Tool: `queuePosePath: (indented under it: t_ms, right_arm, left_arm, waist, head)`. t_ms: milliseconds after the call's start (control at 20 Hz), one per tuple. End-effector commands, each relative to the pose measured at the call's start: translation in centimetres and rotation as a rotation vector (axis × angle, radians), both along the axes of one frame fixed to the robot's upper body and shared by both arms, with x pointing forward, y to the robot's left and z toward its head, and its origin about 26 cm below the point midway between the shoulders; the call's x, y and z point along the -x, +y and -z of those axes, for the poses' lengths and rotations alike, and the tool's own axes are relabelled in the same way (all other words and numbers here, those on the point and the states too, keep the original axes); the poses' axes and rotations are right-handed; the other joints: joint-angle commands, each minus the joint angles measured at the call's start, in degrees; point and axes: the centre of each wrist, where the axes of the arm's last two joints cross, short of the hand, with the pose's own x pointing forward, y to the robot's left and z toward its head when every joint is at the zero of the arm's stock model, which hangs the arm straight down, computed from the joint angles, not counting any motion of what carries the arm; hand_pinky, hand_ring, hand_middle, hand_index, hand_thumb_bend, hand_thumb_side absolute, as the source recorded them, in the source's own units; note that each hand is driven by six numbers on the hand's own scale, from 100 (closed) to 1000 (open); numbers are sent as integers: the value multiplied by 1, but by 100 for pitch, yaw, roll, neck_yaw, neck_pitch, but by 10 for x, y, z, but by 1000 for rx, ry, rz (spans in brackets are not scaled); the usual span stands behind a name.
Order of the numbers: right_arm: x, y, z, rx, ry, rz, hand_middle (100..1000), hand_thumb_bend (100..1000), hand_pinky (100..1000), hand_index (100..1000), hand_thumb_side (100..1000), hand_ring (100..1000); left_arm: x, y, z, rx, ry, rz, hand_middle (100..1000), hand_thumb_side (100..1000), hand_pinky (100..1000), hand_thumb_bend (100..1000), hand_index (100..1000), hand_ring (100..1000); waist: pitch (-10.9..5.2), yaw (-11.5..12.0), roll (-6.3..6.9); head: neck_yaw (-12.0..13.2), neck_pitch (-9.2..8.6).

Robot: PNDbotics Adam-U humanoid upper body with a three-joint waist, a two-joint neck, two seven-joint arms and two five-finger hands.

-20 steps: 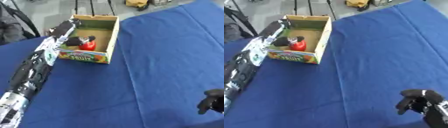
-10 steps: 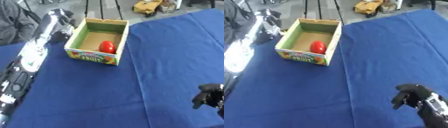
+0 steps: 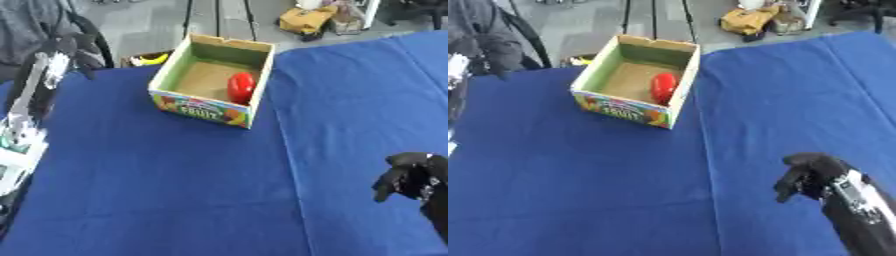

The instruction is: Pick up objects on the table and place them in the box.

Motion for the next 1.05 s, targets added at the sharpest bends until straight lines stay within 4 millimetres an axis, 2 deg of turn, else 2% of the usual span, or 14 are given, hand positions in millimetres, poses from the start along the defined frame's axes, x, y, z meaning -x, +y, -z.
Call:
queuePosePath:
  t_ms: [50,500,1050]
  right_arm:
    - [1,-2,-7,-9,-21,1,504,100,503,726,803,572]
    - [3,-3,-5,-11,-17,12,504,100,503,727,815,572]
    - [3,-4,-4,-10,-14,28,509,100,504,731,819,574]
  left_arm:
    - [8,-6,-2,67,36,21,610,1000,458,219,790,544]
    - [19,-14,19,196,153,11,601,1000,443,256,792,528]
    - [23,-24,27,231,171,45,595,1000,442,295,795,523]
  waist:
    - [-74,42,-36]
    - [-75,174,-90]
    - [-72,226,-114]
  head:
    - [-53,79]
    - [-95,152]
    - [-113,182]
